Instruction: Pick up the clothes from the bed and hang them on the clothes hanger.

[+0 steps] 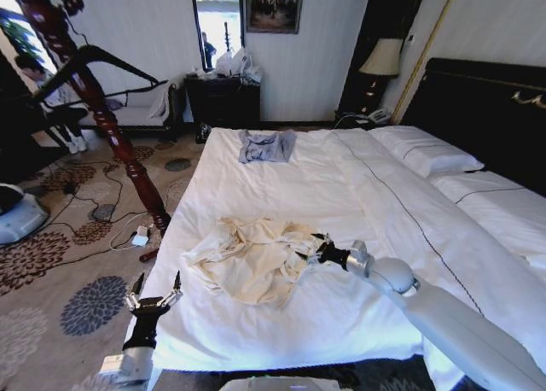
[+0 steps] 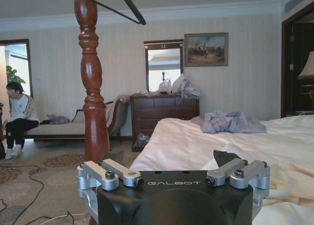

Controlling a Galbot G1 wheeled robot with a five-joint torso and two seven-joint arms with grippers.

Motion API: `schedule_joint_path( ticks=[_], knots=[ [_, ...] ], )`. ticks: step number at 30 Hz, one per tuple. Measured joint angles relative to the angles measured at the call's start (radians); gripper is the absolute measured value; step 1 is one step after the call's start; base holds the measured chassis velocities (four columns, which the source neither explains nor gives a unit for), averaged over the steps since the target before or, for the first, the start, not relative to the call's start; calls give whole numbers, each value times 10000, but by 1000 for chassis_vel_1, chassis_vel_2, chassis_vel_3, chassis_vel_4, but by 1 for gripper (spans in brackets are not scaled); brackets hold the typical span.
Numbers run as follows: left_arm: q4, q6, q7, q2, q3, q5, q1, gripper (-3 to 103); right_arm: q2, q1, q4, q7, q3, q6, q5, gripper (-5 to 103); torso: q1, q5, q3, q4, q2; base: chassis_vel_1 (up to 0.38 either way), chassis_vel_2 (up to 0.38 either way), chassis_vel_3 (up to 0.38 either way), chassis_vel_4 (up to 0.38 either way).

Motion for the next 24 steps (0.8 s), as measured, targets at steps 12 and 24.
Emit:
schedule_joint_path(
  ticks=[12,24],
  knots=[
    [79,-23,0,-106,-13,63,-29,100,957,2591,-2549,-2044,-1821,546,-278,100,2,0,1,-3,0,0,0,0,0],
    [397,-37,-5,-162,-85,-54,-252,100,1644,3184,-3601,-2585,-2407,498,-698,80,1,0,1,-2,-1,0,0,0,0]
  ],
)
